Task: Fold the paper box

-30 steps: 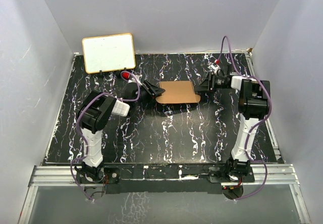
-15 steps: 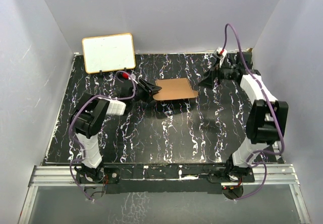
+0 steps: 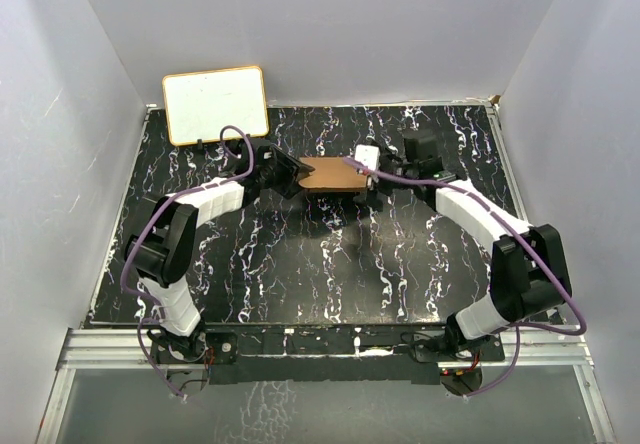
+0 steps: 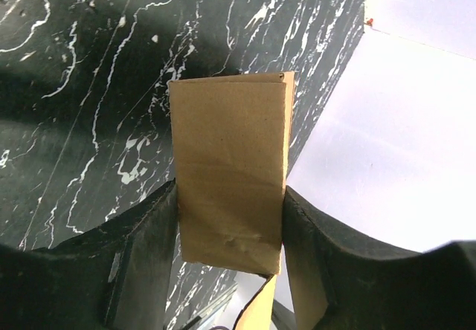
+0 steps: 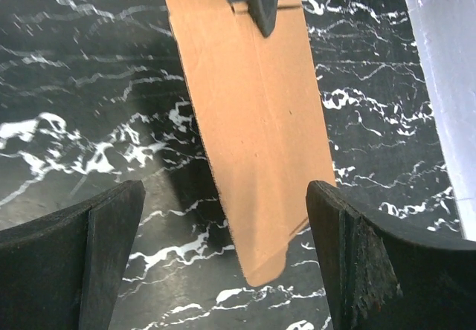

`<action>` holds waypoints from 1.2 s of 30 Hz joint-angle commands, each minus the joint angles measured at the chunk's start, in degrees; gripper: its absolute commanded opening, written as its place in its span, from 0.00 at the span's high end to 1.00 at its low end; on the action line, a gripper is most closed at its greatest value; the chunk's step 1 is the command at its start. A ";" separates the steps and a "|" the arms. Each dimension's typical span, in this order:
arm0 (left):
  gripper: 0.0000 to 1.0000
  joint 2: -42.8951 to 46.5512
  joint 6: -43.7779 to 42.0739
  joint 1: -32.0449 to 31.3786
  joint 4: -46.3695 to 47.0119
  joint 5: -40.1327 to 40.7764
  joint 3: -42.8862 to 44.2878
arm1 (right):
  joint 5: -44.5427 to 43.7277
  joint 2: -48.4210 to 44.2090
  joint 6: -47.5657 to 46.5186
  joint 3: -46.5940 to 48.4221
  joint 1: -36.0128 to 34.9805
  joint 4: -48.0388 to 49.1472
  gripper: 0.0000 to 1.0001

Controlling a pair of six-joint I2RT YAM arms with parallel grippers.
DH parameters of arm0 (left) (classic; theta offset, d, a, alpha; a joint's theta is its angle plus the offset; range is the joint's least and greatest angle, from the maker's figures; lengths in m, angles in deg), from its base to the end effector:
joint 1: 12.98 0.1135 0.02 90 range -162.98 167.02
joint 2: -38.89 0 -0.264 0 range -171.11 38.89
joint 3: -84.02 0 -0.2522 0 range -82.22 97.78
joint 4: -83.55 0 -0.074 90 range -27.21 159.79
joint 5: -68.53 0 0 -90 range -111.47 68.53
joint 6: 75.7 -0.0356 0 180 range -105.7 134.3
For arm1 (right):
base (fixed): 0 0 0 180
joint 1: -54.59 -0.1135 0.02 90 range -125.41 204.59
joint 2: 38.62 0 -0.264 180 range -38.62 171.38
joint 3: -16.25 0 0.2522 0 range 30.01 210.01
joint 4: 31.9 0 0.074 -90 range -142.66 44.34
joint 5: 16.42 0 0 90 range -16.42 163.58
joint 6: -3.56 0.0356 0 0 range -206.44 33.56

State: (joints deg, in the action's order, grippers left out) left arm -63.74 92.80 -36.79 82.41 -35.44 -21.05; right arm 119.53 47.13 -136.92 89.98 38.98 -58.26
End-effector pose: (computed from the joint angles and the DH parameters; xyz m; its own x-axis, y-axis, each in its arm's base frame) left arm 0.3589 -0.1678 0.2015 -0.6615 -0.7475 -0.0605 -0.3158 0.3508 -0.8816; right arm 0.3057 0.1120 0.2629 0.1824 -0.5059 -0.8431 -0.9256 0.2008 -0.3207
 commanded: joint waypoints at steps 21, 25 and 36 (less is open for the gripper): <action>0.69 3.97 6.00 0.30 -4.59 -4.99 2.79 | -22.70 7.89 -13.43 -9.76 -11.68 32.11 0.05; 0.68 4.10 6.55 0.35 -4.19 -5.51 2.52 | -23.11 9.62 -14.76 -9.67 -12.68 32.73 0.08; 0.66 4.55 7.44 0.43 -3.54 -5.62 1.55 | -24.68 11.20 -16.36 -10.19 -13.73 34.69 0.26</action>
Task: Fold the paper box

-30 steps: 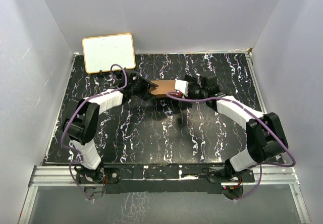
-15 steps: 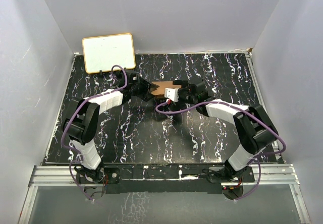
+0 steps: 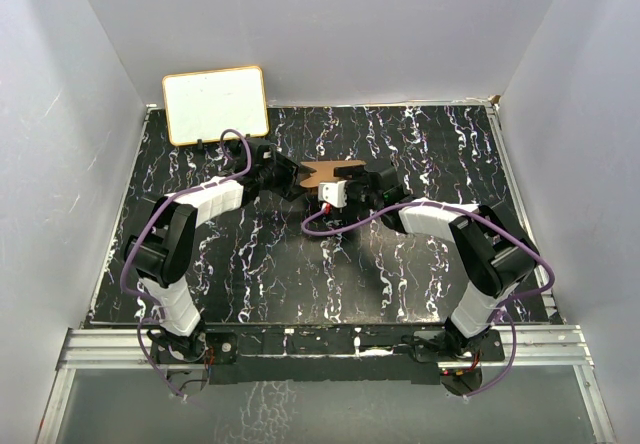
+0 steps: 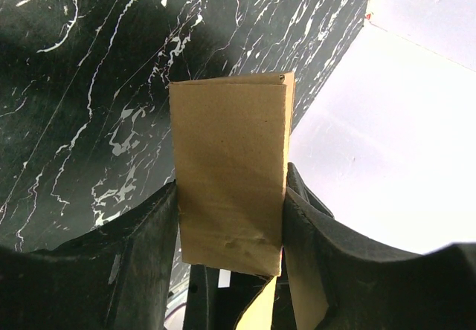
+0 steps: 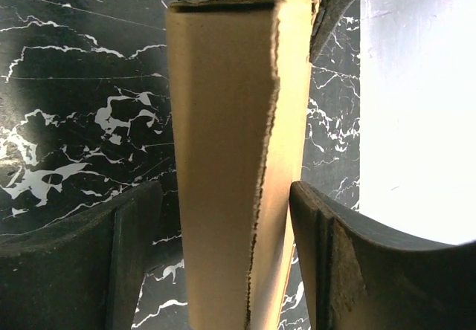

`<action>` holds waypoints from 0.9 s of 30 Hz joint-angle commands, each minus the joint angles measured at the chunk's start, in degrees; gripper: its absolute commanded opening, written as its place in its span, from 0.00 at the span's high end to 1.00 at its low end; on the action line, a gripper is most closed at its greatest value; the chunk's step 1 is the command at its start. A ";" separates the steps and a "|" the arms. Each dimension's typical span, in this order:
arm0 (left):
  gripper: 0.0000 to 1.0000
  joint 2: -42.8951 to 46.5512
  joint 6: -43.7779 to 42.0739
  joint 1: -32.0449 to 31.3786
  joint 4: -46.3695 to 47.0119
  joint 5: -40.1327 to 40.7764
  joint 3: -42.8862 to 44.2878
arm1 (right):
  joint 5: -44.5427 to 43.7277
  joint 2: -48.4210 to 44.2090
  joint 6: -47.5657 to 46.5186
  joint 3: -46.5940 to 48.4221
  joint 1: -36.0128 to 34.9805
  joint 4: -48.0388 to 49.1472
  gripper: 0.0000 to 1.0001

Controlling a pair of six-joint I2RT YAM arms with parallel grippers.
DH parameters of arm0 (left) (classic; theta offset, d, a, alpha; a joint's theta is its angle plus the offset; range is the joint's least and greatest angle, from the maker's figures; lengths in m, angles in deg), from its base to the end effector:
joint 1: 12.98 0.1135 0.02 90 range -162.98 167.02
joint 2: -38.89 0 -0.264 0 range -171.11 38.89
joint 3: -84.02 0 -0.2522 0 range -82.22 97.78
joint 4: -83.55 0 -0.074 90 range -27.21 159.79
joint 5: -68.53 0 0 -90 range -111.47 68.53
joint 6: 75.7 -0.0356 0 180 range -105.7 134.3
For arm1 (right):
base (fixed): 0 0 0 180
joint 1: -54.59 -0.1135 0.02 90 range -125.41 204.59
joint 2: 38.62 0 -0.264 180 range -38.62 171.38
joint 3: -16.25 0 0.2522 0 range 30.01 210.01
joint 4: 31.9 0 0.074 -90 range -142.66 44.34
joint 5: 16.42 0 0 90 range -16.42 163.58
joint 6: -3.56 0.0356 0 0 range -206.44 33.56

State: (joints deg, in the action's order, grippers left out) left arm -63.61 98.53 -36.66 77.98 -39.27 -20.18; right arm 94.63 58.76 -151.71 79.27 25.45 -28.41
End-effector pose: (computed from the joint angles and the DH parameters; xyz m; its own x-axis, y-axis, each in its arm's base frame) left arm 0.3562 -0.1681 0.2003 -0.6651 -0.7427 0.0774 -0.4242 0.2906 -0.8577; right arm 0.3031 0.1836 0.1780 0.4699 -0.7086 -0.5265 -0.7098 0.0513 -0.7025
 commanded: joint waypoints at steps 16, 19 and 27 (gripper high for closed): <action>0.35 6.49 2.45 0.33 1.33 -1.20 -0.07 | 1.48 -0.99 1.11 0.50 -0.17 5.06 0.45; 0.23 8.41 1.78 0.40 -0.41 0.83 -0.09 | 2.15 -1.21 3.02 0.97 0.13 4.65 0.45; 0.03 15.05 -1.89 1.46 -5.12 5.65 -1.25 | 6.70 -2.25 11.50 4.39 3.48 1.77 0.46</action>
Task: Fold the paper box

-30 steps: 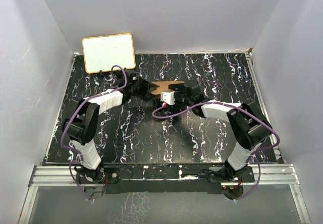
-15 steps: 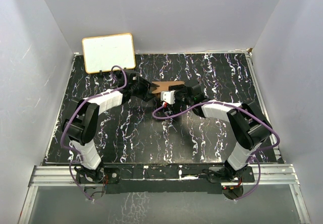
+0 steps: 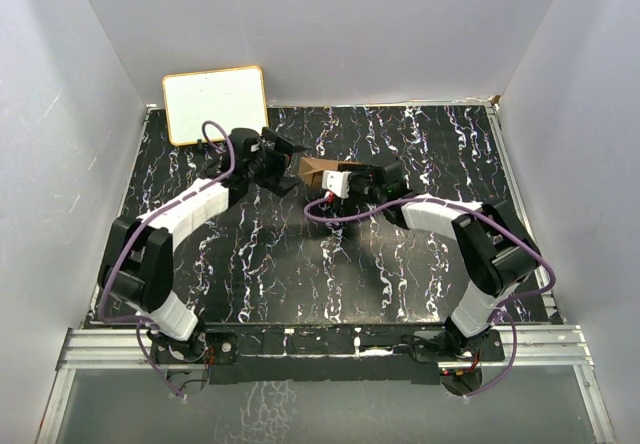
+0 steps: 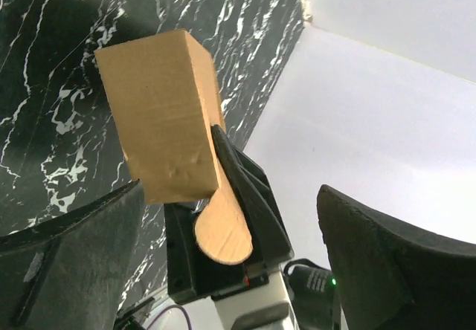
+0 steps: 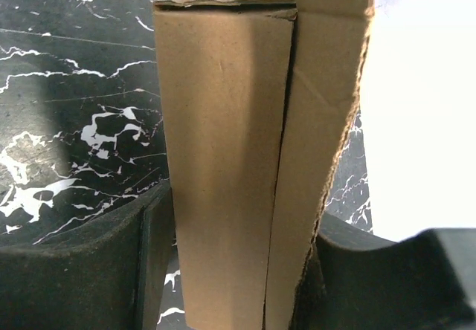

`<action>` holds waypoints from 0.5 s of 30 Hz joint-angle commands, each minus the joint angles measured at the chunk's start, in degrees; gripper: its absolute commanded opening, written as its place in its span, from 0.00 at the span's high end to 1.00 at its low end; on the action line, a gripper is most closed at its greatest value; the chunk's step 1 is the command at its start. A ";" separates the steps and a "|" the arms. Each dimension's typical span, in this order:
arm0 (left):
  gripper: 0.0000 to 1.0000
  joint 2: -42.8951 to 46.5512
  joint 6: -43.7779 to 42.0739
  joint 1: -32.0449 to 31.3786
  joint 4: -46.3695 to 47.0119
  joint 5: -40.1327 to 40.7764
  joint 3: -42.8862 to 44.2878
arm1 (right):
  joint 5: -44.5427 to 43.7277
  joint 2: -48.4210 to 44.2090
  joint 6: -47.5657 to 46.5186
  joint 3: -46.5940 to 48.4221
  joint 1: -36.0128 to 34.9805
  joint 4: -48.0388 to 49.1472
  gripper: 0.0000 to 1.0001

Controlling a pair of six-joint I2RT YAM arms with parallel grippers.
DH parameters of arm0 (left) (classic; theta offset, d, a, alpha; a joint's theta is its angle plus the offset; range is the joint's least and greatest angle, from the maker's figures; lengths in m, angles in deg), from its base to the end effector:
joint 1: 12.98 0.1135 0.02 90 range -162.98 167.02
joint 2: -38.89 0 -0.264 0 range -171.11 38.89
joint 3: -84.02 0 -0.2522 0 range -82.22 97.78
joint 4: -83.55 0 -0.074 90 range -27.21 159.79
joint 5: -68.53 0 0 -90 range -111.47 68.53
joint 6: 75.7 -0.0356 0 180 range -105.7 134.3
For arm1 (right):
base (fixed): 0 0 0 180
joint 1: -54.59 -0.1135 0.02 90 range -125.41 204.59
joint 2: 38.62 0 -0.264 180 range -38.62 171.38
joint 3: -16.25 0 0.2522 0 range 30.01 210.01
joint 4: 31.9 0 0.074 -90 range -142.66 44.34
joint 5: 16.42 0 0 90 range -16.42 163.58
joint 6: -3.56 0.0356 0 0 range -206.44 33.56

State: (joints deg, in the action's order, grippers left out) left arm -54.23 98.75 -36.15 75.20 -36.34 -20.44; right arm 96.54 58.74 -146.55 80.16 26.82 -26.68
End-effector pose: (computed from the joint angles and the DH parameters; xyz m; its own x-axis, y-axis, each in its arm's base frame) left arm 0.3387 -0.1549 0.2535 -0.6286 -0.7774 0.0247 -0.3428 0.2484 -0.9060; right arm 0.3106 0.1792 0.1858 0.4270 -0.6773 -0.5990 -0.7282 0.1351 -0.6719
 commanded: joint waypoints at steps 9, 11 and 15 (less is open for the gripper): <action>0.03 19.10 -11.56 1.29 -0.67 10.97 -7.85 | 14.68 -3.98 22.34 7.62 9.03 -3.31 0.47; 0.03 21.78 -16.14 1.37 3.19 11.05 -10.29 | 18.34 -3.96 27.78 9.37 10.68 -4.47 0.47; 0.03 25.48 -26.51 1.38 13.68 6.86 -15.48 | 26.18 -2.77 41.91 14.08 14.28 -6.36 0.47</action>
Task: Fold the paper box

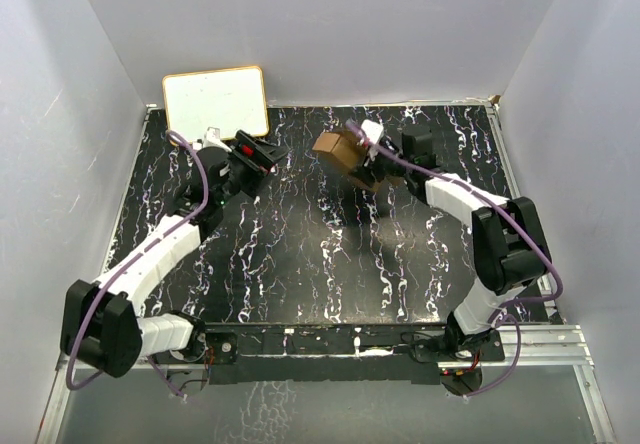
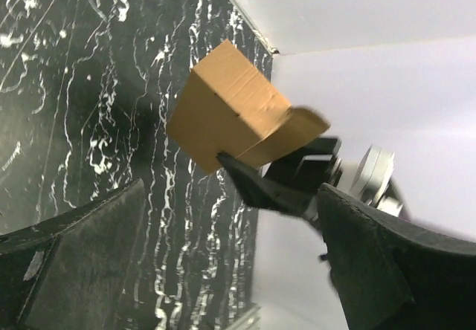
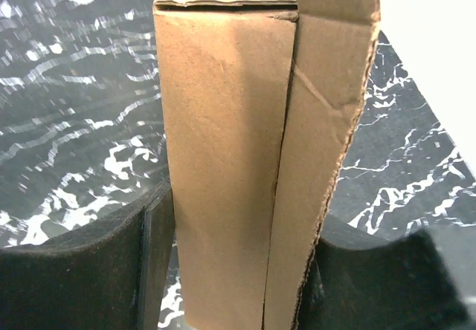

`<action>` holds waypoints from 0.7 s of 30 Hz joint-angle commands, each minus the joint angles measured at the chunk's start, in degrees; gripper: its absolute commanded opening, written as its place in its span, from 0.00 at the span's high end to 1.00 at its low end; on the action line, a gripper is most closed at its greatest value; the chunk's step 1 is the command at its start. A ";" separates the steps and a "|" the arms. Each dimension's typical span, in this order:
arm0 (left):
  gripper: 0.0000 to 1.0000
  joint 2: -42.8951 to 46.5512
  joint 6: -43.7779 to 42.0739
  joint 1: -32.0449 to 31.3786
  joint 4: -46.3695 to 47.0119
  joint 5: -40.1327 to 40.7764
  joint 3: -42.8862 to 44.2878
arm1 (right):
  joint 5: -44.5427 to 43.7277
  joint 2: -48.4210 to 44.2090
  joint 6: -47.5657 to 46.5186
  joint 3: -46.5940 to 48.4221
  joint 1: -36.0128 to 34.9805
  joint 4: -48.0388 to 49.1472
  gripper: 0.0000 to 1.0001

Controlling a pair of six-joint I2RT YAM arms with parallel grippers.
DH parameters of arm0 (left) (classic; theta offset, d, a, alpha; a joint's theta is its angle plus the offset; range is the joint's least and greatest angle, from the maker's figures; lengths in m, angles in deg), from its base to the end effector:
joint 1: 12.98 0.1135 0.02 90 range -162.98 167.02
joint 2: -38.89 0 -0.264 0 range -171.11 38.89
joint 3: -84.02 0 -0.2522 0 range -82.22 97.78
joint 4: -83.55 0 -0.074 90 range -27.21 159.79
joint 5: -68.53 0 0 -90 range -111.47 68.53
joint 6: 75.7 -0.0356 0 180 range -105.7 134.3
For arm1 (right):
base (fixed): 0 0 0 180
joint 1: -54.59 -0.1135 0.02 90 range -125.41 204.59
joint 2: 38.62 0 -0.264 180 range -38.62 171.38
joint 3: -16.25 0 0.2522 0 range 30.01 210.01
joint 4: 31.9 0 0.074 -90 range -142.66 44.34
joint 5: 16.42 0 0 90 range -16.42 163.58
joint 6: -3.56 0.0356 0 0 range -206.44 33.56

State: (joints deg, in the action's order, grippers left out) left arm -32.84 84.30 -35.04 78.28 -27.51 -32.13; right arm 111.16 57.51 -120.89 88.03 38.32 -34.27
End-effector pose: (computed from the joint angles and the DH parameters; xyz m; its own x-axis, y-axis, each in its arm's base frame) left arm 0.2707 -0.1137 0.3047 -0.5123 -0.8007 -0.3106 -0.0379 0.3824 -0.9232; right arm 0.3484 0.1243 0.2260 0.0655 -0.4479 -0.8917 -0.8585 0.4302 -0.2792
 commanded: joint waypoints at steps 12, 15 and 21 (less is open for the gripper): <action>0.03 2.69 -23.55 0.27 18.34 -13.13 -8.42 | 31.46 9.89 60.80 11.71 8.71 4.67 0.49; 0.03 1.39 -23.98 0.27 17.72 -14.12 -8.60 | 33.67 12.48 71.23 8.86 8.74 13.59 0.49; 0.03 -3.24 -24.53 0.27 14.51 -15.11 -7.84 | 33.79 17.04 75.89 7.00 8.63 16.80 0.48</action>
State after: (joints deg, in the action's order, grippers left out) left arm -33.82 61.57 -34.93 94.85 -40.82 -40.22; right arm 141.39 74.08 -53.07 94.57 47.09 -25.96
